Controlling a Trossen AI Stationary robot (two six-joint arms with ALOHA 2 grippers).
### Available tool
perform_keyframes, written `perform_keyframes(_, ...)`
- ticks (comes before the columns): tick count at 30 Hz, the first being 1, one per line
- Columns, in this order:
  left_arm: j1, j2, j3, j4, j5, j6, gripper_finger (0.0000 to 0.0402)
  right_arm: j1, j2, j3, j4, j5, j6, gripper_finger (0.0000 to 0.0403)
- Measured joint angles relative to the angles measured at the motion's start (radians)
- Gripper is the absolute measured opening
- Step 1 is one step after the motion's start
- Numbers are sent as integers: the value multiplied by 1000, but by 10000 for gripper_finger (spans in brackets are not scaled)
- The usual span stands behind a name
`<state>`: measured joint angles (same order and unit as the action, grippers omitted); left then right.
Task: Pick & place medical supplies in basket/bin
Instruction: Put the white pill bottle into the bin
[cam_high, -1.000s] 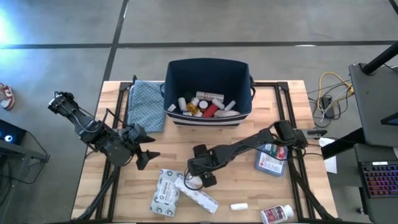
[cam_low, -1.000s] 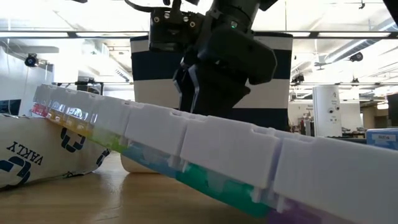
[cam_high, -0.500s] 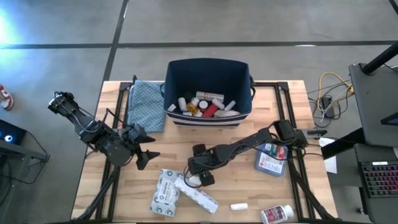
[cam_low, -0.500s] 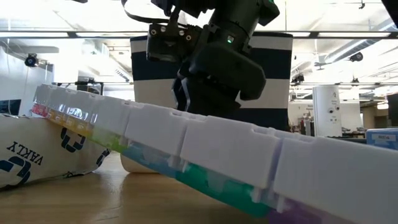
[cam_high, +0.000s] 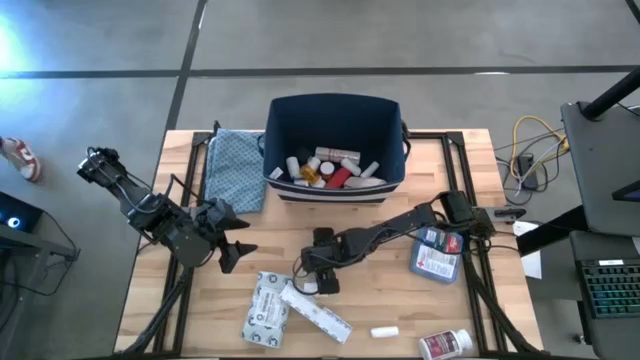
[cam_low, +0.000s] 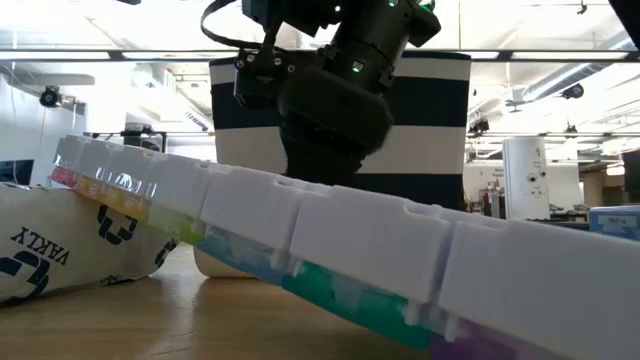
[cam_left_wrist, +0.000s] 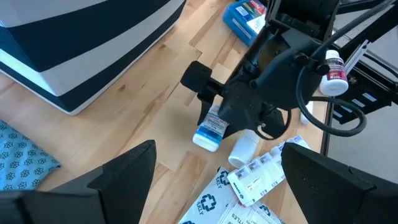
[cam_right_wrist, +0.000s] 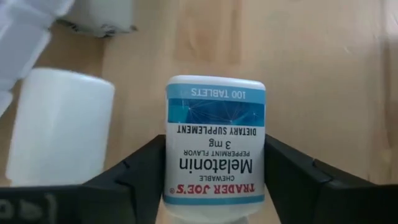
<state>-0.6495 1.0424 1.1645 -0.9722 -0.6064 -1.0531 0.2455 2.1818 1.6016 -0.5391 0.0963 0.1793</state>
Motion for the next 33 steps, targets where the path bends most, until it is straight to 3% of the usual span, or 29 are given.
perform_keyframes(8, 0, 0, 0, 0, 0, -7, 324, -6, -76, 180, -45, 46, 85, 200)
perform_keyframes(11, 0, 0, 0, 0, 0, -7, 324, -2, -149, 294, -65, 182, 12, 204)
perform_keyframes(15, 0, 0, 0, 1, 0, -7, 324, -18, -239, 417, -59, 469, -163, 209)
perform_keyframes(17, 0, 0, 0, 1, -2, -7, 324, -59, -270, 457, -74, 546, -192, 210)
perform_keyframes(20, 0, 0, 0, 2, -11, -7, 324, -185, -295, 484, -192, 537, -72, 211)
perform_keyframes(26, 0, 0, 0, 4, -25, -11, 324, -480, -277, 479, -559, 366, 184, 232)
perform_keyframes(29, 0, 0, 0, 3, -25, -39, 324, -531, -272, 466, -588, 275, 188, 263)
perform_keyframes(33, 0, 0, -9, 4, -25, -61, 324, -510, -272, 463, -532, 276, 78, 301)
